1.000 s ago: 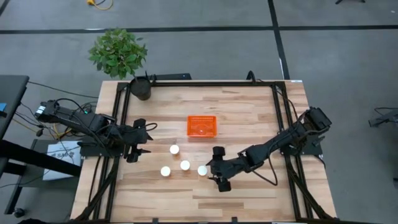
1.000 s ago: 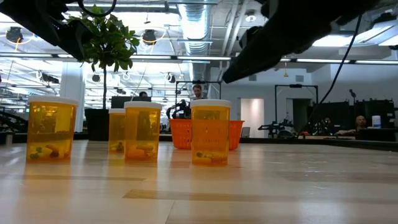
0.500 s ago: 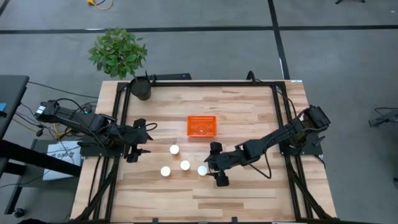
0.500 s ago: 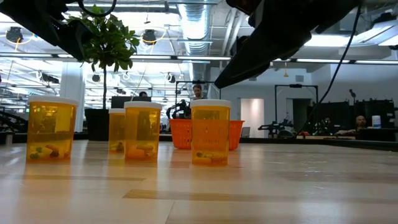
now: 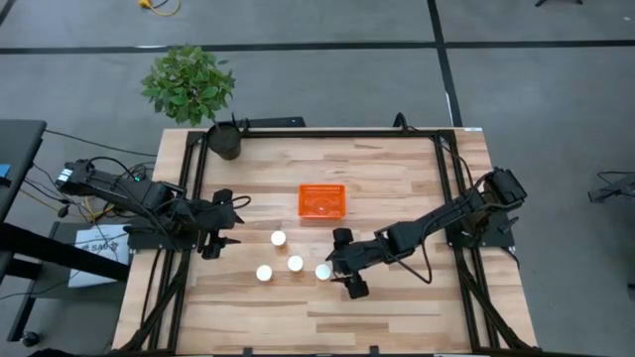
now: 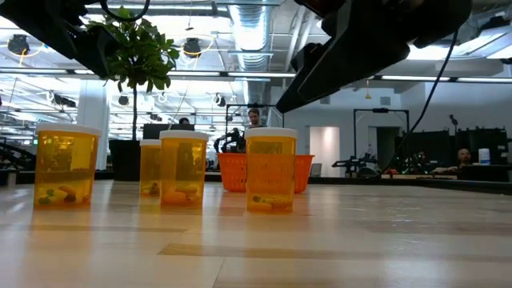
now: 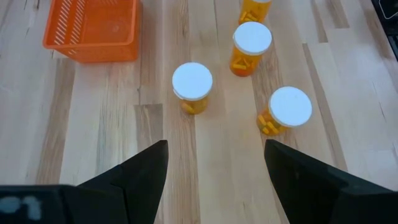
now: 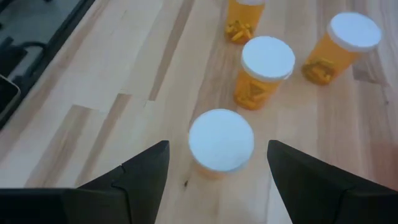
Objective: Pick and place pill bottles into a basket
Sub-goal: Put the orange pill bottle into the orange basket
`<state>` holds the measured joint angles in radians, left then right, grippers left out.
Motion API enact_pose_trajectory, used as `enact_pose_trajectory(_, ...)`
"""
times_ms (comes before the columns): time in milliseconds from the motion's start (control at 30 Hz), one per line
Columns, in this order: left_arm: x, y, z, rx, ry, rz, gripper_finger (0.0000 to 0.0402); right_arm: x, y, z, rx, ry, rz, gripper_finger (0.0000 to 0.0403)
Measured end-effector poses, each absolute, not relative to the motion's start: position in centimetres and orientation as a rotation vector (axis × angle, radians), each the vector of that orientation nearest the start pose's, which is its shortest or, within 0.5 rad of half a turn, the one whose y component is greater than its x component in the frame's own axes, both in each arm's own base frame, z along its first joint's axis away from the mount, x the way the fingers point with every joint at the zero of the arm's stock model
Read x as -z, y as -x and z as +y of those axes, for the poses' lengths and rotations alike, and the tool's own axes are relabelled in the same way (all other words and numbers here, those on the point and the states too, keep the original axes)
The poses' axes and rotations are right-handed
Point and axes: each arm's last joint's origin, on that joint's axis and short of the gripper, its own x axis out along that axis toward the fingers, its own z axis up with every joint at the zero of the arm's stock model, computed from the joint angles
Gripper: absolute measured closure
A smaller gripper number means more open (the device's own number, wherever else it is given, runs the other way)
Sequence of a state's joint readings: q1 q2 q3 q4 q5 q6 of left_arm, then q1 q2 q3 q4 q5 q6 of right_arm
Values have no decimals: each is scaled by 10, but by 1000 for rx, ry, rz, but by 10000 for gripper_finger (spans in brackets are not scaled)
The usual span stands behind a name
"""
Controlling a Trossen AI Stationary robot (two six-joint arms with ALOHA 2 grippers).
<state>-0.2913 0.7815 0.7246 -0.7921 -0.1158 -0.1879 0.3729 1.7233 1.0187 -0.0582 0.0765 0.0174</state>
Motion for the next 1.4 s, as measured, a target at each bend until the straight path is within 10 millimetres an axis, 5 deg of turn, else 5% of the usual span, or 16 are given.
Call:
enact_pose_trajectory(267,-263,-139,-38,85,5,843,145,-202,-337,127,-221,193,809,137)
enact_pose_trajectory(1400,-263,-139,-38,83,9,844,145,-205,-338,133,-229,83,775,137)
